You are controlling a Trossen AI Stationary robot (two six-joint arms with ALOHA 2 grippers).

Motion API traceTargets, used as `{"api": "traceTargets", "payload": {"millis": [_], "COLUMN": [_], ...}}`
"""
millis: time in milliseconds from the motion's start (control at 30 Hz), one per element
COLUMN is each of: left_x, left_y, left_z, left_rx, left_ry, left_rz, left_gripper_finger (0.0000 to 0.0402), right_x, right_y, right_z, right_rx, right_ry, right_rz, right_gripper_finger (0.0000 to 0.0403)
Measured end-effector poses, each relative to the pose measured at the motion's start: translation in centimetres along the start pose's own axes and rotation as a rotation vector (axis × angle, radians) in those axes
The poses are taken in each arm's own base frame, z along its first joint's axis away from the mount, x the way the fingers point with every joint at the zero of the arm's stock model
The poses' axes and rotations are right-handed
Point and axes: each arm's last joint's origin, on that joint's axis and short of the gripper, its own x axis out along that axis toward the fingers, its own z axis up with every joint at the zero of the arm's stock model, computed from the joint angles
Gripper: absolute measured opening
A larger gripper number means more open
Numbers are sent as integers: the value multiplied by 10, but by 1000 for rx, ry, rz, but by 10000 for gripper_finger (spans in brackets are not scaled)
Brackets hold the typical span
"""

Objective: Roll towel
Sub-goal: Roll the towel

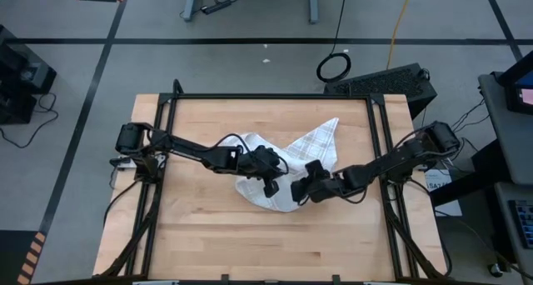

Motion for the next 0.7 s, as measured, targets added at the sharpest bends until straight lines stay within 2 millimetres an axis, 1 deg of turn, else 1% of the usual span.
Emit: {"api": "traceTargets", "payload": {"millis": [133, 233, 433, 500, 567, 700], "left_x": [6, 13, 20, 23, 24, 25], "left_y": [-2, -4, -18, -22, -25, -33], "left_z": [-6, -16, -31, -37, -40, -46], "left_rx": [29, 48, 53, 45, 48, 64], "left_ry": [0, 26, 34, 53, 54, 62], "left_rz": [42, 89, 102, 106, 97, 80], "left_gripper_finger": [19, 19, 19, 19, 19, 19], "right_x": [-1, 0, -3, -2, -2, -2], "right_y": [1, 3, 6, 3, 2, 3], "right_z": [1, 2, 8, 5, 5, 5], "right_rx": [168, 232, 158, 139, 148, 205], "right_ry": [124, 188, 201, 265, 328, 375], "right_rz": [18, 38, 78, 53, 52, 50], "right_gripper_finger": [2, 1, 1, 1, 1, 0]}}
